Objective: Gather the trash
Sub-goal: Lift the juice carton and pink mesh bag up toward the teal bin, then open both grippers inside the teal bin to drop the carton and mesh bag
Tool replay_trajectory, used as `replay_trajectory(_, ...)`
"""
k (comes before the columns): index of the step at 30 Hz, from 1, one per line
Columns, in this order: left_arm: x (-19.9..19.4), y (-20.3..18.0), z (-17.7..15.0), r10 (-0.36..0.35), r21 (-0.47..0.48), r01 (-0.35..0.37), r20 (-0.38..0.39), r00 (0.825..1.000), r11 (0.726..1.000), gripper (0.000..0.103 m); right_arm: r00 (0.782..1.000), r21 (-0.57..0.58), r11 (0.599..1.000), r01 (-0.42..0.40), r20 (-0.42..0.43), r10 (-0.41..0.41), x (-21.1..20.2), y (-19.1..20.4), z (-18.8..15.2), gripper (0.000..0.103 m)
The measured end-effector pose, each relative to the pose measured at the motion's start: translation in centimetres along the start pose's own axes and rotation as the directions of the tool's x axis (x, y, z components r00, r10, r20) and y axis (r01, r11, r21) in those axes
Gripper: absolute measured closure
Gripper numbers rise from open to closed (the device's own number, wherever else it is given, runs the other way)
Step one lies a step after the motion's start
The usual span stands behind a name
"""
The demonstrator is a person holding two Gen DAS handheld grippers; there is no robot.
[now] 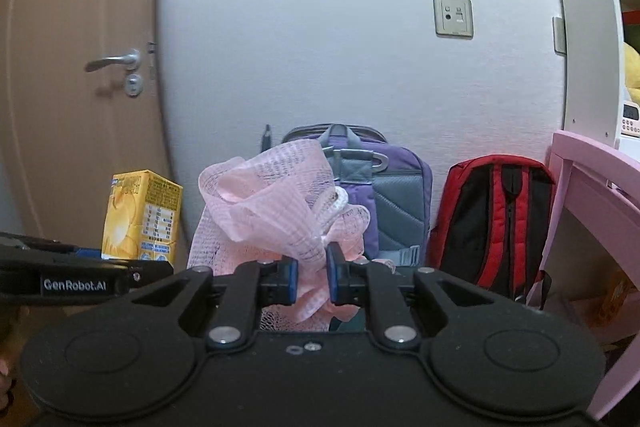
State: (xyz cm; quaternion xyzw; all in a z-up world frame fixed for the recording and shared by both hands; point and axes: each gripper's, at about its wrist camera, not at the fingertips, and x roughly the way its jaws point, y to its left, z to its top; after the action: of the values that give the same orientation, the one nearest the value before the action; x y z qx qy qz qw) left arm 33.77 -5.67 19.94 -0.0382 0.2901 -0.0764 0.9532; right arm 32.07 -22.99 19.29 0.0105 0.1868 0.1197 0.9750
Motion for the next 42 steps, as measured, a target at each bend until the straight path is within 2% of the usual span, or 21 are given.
replay_trajectory(8,8.3,-0.1,2.0,0.018,0.015,-0.017,-0.061,0.998,1.0,0.058,0.995,-0.004,0.999,0.042,-0.095,-0.043,7.5,-1.1,0.2,0.089)
replay_trajectory(13,12.6,0.4,1.5,0.03,0.027,-0.027,-0.113,0.993,0.999,0.058,0.988,0.012,1.0,0.026,-0.153,-0.024,11.5,-1.3,-1.0,0.088)
replay_trajectory(19,16.7,0.9,0.4,0.064,0.05,-0.055,-0.199,0.978,0.997,0.058,0.972,-0.047,0.999,0.005,-0.236,-0.016,15.1,-0.3,-2.8,0.085)
replay_trajectory(25,19.3,1.4,-0.8,0.07,0.063,-0.055,-0.271,0.96,0.997,0.058,0.962,-0.064,0.998,0.01,-0.273,-0.027,16.7,-0.2,-3.6,0.077)
replay_trajectory(31,19.4,1.6,-1.4,0.064,0.044,-0.054,-0.29,0.955,0.998,0.055,0.957,-0.023,1.0,0.004,-0.29,-0.01,16.6,-1.2,-3.9,0.073)
replay_trajectory(32,19.2,1.6,-1.4,0.066,0.04,-0.057,-0.284,0.956,0.998,0.052,0.958,-0.02,1.0,0.004,-0.287,-0.009,16.2,-1.3,-3.9,0.072)
replay_trajectory(34,18.3,1.4,-1.0,0.075,0.043,-0.066,-0.263,0.962,0.997,0.036,0.96,-0.012,1.0,0.008,-0.279,-0.011,15.4,-1.6,-3.6,0.065)
replay_trajectory(42,11.2,0.5,0.4,0.068,0.05,-0.06,-0.176,0.982,0.997,0.036,0.975,-0.008,1.0,-0.019,-0.221,0.016,8.7,-1.6,-2.1,0.059)
